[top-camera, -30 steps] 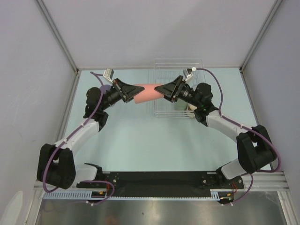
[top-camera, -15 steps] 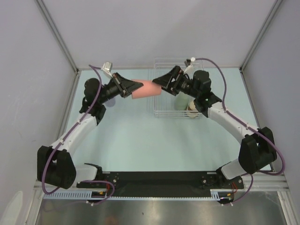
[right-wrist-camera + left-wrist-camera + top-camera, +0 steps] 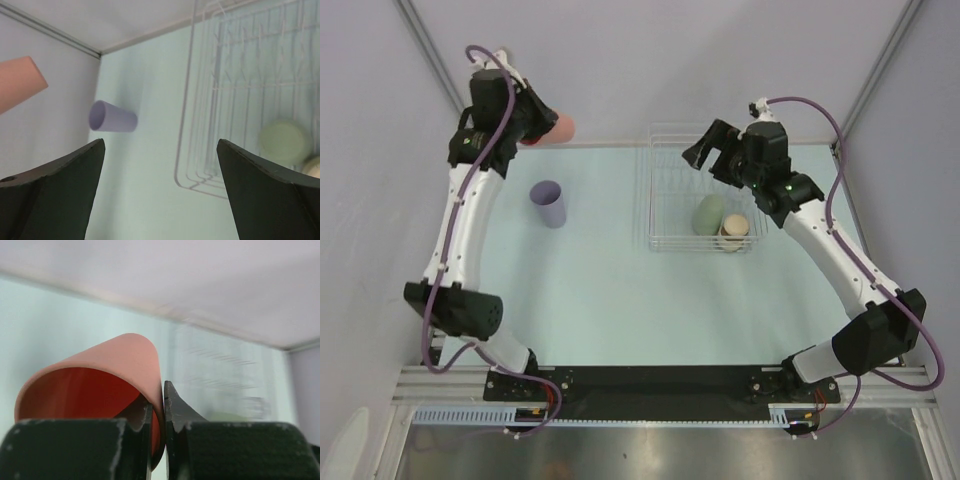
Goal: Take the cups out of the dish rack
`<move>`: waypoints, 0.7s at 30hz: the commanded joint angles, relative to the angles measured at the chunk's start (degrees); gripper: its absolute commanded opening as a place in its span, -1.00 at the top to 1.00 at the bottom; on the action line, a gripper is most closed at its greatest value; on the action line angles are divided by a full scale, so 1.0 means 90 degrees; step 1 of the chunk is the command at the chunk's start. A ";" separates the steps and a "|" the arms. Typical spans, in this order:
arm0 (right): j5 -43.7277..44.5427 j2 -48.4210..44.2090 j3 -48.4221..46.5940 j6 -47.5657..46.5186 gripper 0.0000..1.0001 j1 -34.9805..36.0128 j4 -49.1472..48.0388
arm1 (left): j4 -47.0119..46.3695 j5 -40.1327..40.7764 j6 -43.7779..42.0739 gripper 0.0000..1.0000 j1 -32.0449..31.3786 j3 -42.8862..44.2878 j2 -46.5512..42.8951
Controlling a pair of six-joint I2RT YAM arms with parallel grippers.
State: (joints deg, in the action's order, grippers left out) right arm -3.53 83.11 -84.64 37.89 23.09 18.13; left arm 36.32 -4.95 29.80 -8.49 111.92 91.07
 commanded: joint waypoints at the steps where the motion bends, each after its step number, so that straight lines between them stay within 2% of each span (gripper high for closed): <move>1: 0.0831 -0.0016 0.0068 -0.0567 -0.99 0.0227 0.0798 | 0.2000 0.2110 -0.1016 0.99 0.0006 0.0338 0.0838; 10: 0.0832 0.0004 0.0371 -0.0558 -1.00 0.0257 0.0622 | 0.2332 0.2883 -0.1368 0.99 -0.0121 0.0797 0.1532; 21: 0.0617 0.0189 0.0576 -0.0411 -1.00 0.0286 0.0486 | 0.2244 0.2620 -0.1319 0.99 -0.0131 0.0504 0.1532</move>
State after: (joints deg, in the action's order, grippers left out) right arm 2.22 84.51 -80.07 34.02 25.43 24.49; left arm 57.19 18.81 18.98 -9.37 115.52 106.76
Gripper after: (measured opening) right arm 0.995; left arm 0.104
